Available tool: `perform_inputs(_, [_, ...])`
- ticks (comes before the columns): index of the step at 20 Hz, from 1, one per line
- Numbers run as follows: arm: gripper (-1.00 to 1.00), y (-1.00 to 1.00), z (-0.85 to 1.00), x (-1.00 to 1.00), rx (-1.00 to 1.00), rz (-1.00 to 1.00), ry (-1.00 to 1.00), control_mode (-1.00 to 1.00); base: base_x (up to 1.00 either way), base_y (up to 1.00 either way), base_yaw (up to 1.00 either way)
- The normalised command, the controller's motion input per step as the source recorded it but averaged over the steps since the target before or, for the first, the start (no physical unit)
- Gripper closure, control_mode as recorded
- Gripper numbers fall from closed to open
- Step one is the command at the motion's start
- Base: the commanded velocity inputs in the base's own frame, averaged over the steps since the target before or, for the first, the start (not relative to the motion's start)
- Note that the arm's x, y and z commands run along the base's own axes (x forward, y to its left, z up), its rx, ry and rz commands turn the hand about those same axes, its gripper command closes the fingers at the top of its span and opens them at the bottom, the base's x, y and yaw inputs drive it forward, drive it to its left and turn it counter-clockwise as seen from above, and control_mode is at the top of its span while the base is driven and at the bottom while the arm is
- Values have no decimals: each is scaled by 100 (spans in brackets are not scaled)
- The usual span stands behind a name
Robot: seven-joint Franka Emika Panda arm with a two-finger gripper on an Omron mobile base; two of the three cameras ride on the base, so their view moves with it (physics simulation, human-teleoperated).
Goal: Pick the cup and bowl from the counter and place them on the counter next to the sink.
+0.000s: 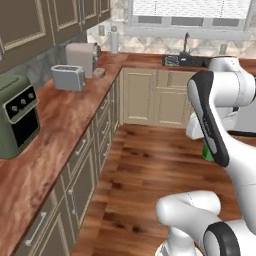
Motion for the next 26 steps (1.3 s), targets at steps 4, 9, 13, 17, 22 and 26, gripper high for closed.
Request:
perform_inputs(4, [100,0,0,0,0,0,0,100,100,0,-12])
perform_inputs(9, [100,0,0,0,0,0,0,100,100,0,-3])
perform_inputs(13, [100,0,0,0,0,0,0,100,100,0,0])
perform_inputs(17, [100,0,0,0,0,0,0,100,100,0,0])
perform_inputs(22, [100,0,0,0,0,0,0,100,100,0,-1])
perform_inputs(26, [100,0,0,0,0,0,0,100,100,-3,-6])
